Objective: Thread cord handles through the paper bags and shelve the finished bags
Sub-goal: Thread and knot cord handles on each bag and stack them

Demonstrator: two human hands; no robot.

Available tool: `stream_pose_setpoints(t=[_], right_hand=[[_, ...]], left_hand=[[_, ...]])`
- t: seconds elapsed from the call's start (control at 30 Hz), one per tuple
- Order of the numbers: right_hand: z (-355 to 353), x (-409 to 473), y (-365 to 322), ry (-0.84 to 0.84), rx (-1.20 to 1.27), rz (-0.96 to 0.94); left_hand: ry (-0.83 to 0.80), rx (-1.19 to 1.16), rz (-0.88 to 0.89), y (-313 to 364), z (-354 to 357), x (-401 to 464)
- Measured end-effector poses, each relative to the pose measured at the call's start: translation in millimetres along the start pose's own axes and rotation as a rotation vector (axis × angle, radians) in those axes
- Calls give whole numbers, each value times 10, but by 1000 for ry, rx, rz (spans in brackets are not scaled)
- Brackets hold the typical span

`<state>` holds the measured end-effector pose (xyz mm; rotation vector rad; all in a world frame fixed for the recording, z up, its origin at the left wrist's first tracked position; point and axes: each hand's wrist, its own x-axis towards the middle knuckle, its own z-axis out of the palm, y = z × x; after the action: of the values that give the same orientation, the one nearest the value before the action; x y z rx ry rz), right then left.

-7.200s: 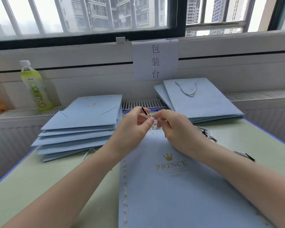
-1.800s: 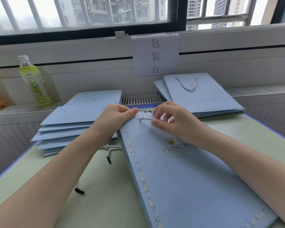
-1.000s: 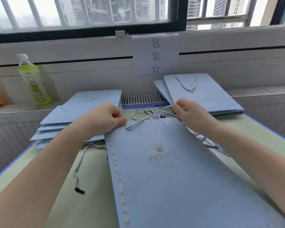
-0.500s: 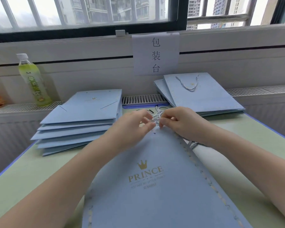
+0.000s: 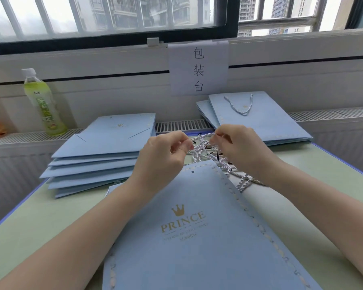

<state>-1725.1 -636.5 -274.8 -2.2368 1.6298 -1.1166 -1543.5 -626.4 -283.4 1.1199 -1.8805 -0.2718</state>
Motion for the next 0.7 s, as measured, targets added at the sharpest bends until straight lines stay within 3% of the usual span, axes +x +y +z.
stream_pose_setpoints(t=[0.13, 0.2, 0.53, 0.7], right_hand=[[-23, 64, -16, -94, 624, 312], [-35, 73, -28, -96, 768, 364], [134, -60, -116, -193, 41, -50], [107, -71, -157, -140, -6, -128]], left_hand=[[-242, 50, 15, -58, 99, -30], [-296, 179, 13, -156, 170, -31], [-280, 249, -76, -81, 136, -30], [-253, 268, -120, -50, 143, -45]])
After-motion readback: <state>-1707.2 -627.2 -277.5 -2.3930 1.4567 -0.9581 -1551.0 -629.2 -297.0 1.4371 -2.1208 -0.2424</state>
